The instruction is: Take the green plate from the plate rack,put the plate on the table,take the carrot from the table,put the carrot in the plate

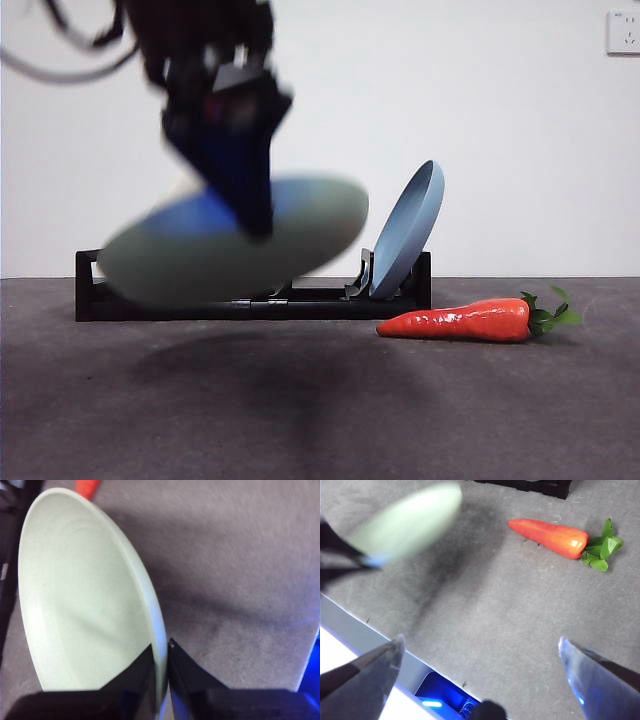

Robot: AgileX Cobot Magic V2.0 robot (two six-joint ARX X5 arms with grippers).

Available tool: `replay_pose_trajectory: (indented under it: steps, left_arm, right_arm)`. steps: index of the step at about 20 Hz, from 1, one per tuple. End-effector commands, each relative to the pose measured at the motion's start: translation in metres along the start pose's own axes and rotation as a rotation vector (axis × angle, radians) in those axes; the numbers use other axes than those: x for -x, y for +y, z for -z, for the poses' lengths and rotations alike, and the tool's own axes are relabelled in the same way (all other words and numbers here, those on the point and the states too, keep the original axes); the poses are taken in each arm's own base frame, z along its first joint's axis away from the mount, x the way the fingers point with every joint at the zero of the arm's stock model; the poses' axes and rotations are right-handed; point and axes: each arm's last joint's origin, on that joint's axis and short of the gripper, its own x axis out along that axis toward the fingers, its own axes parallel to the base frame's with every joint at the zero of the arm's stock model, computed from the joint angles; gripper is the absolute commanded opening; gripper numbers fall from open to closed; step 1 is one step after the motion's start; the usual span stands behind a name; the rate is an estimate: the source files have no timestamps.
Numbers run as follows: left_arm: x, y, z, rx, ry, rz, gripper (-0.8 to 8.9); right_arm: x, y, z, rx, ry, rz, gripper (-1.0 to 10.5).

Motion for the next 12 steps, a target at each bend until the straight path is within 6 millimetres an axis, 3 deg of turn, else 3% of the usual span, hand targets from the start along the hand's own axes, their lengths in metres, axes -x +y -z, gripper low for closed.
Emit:
replay_pose_trajectory:
  steps: [1,9,12]
  left_arm:
    - [-0.018,-0.015,0.01,-0.087,-0.036,-0.027,-0.06]
    - [-0.068,-0.045,0.035,-0.154,0.048,0.014,0.09]
    - [-0.072,-0.049,0.035,-0.097,0.043,0.082,2.01]
  right_arm:
    - [0.0,0.0,-0.002,0.0,-0.008,0.001,6.6]
    - [-0.002,-0.001,-0.003,0.0,-0.008,0.002,6.6]
    - [-0.005,-0.003,-0.005,-0.007,0.007,-0.001,6.6]
